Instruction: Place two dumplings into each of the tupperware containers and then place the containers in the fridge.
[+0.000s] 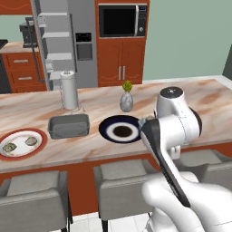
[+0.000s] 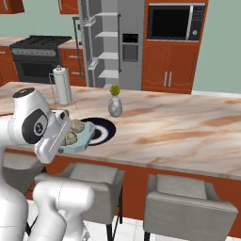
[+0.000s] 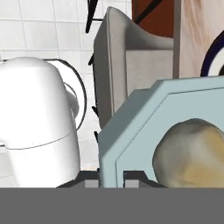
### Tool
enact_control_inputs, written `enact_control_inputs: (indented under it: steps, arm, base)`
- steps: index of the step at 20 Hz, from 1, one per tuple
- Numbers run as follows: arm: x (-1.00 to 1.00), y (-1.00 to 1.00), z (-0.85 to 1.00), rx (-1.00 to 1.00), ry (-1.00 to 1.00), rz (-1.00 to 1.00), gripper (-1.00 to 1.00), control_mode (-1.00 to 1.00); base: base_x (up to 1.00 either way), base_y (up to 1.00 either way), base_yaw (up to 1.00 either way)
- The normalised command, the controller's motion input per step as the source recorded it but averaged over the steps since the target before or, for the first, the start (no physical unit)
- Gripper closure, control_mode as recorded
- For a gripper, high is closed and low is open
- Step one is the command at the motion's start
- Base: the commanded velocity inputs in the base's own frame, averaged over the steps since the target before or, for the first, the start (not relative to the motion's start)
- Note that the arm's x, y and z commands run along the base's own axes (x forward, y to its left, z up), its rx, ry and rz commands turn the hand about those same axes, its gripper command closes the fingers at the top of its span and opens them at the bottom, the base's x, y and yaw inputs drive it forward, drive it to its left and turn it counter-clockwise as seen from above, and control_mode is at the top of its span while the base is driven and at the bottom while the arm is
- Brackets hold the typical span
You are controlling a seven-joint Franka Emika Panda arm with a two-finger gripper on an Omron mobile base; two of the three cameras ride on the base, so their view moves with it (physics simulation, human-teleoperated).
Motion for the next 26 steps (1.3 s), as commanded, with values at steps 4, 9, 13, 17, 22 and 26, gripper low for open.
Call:
enact_control_inputs:
  steps: [4, 9, 13, 17, 22, 26]
  arm:
    - [0.0, -0.3, 0.1, 0.09, 0.0, 0.0, 1.0, -1.0]
    - [0.01, -0.06, 0.07, 0.09, 0.0, 0.05, 1.0, -1.0]
    - [-0.12, -0.08, 0.05, 0.09, 0.0, 0.04, 1.0, -1.0]
    - [-0.36, -0.06, 0.0, 0.06, -0.01, 0.0, 1.0, -1.0]
    - [-0.03, 0.0, 0.0, 0.01, 0.0, 0.0, 1.0, -1.0]
    - [-0.05, 0.0, 0.0, 0.0, -0.05, 0.0, 1.0, -1.0]
  base:
    - [0.0, 0.0, 0.0]
    - [0.0, 0.0, 0.0]
    - [0.0, 0.0, 0.0]
    - [0.0, 0.0, 0.0]
    - [0.0, 0.0, 0.0]
    - [0.0, 0.0, 0.0]
